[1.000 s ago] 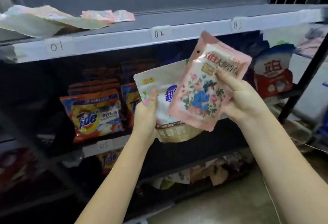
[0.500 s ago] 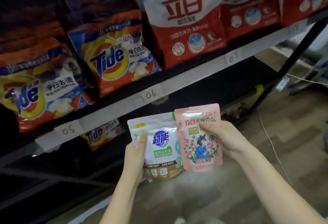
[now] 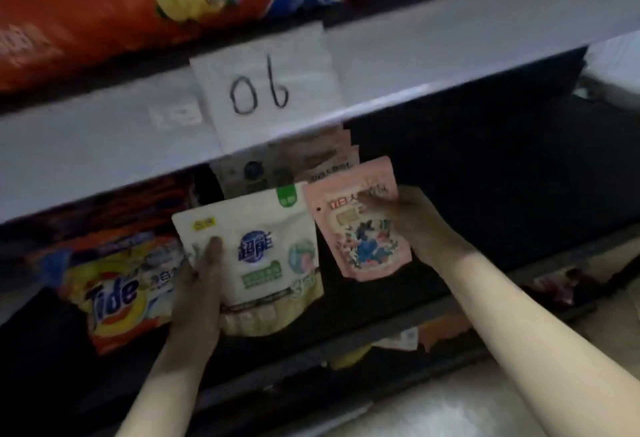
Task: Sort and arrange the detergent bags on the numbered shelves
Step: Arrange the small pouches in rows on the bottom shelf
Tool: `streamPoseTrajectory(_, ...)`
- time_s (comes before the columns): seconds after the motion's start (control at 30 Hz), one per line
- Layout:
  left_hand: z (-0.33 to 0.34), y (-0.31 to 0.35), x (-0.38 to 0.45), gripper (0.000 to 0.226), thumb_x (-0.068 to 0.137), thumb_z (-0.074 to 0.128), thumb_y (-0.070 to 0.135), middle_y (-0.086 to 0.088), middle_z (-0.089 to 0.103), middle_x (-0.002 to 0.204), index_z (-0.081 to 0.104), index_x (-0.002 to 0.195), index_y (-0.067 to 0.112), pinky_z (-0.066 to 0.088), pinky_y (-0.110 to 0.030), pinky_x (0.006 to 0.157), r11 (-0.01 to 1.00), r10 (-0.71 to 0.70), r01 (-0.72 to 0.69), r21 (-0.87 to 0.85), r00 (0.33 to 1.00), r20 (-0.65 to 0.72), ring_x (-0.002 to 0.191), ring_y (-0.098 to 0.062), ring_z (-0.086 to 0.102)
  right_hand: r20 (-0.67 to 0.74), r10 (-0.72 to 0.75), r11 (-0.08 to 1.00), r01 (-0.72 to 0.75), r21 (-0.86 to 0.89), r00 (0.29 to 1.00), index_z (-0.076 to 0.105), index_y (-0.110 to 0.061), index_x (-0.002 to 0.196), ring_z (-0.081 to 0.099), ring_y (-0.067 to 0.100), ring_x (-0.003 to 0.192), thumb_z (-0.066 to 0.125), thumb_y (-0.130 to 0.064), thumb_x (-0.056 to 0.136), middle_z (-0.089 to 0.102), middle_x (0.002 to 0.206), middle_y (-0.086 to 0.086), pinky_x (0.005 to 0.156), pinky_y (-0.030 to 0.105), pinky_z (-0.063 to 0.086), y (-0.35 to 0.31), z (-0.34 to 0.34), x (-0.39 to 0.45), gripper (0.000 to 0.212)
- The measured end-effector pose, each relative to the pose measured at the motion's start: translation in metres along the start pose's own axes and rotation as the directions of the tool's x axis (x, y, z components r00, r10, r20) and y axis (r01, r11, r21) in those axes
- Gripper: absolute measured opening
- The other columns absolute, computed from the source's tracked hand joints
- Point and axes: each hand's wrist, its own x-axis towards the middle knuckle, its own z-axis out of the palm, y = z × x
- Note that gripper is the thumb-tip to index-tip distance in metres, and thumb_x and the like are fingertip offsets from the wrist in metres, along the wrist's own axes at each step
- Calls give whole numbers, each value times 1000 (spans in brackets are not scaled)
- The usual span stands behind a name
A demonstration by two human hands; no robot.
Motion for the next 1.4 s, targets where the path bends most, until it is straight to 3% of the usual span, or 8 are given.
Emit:
streamPoseTrajectory(0.1, 11, -9, 41, 20, 92, 57, 33, 19, 65, 89, 61, 111, 29, 53, -28, 72, 984, 177, -178, -3, 982, -64, 81, -3, 65, 6, -120, 993, 120, 19, 993, 69, -10, 96, 71, 23, 85, 67, -25, 85, 73, 94, 10, 76, 36, 58, 11, 10, 45, 18)
streamPoseTrajectory(0.23, 25, -14, 88, 21, 93, 58, 31, 17, 66, 93, 61, 113, 26, 56, -25, 73, 933, 346, -353, -68, 934, -94, 83, 1, 65, -20, -237, 966, 238, 98, 971, 69, -12, 92, 71, 22, 83, 69, -20, 84, 73, 93, 10, 77, 39, 58, 37, 20, 86, 11)
streamPoseTrajectory(0.4, 43, -31, 123, 13, 93, 59, 23, 12, 66, 87, 63, 105, 19, 52, -14, 59, 878, 430, -458, -140, 883, -191, 71, 4, 65, -101, -329, 929, 341, 146, 939, 66, -10, 102, 72, 22, 85, 66, -23, 85, 73, 95, 8, 75, 42, 57, 75, 24, 102, 21)
streamPoseTrajectory(0.63, 60, -62, 160, 19, 96, 54, 26, 7, 63, 95, 58, 113, 20, 51, -12, 59, 872, 436, -470, -135, 872, -221, 82, -5, 62, -126, -393, 917, 398, 20, 911, 63, -20, 100, 72, 13, 82, 66, -28, 84, 73, 92, 0, 72, 36, 58, 91, 27, 106, 18)
streamPoseTrajectory(0.87, 70, -91, 169, 50, 95, 53, 28, -10, 51, 128, 29, 132, 6, 47, -36, 92, 884, 467, -460, 87, 853, -231, 110, -21, 54, -183, -390, 912, 406, 60, 902, 60, -18, 92, 70, 15, 85, 62, -21, 88, 71, 94, 2, 74, 36, 57, 89, 20, 107, 5)
streamPoseTrajectory(1.0, 76, -93, 162, 50, 93, 56, 17, -14, 44, 137, 29, 133, 3, 41, -31, 97, 919, 393, -385, 80, 884, -254, 123, -26, 48, -126, -373, 921, 383, 65, 919, 57, -26, 95, 66, 10, 87, 55, -10, 91, 67, 98, -3, 73, 30, 54, 91, 20, 103, 17)
streamPoseTrajectory(1.17, 90, -95, 155, 51, 96, 52, 25, -11, 42, 138, 25, 136, 10, 42, -42, 103, 968, 224, -244, -61, 946, -234, 123, -27, 47, -95, -326, 930, 337, 144, 940, 57, -28, 97, 66, 16, 93, 51, -7, 92, 67, 105, 2, 77, 34, 54, 90, 21, 100, 22)
streamPoseTrajectory(1.4, 91, -94, 167, 47, 97, 49, 20, -9, 42, 137, 25, 135, 5, 36, -23, 95, 929, 347, -366, -53, 911, -223, 123, -20, 46, -99, -328, 924, 341, 176, 940, 56, -19, 97, 67, 24, 95, 51, -3, 90, 67, 106, 9, 84, 44, 54, 86, 20, 101, 19)
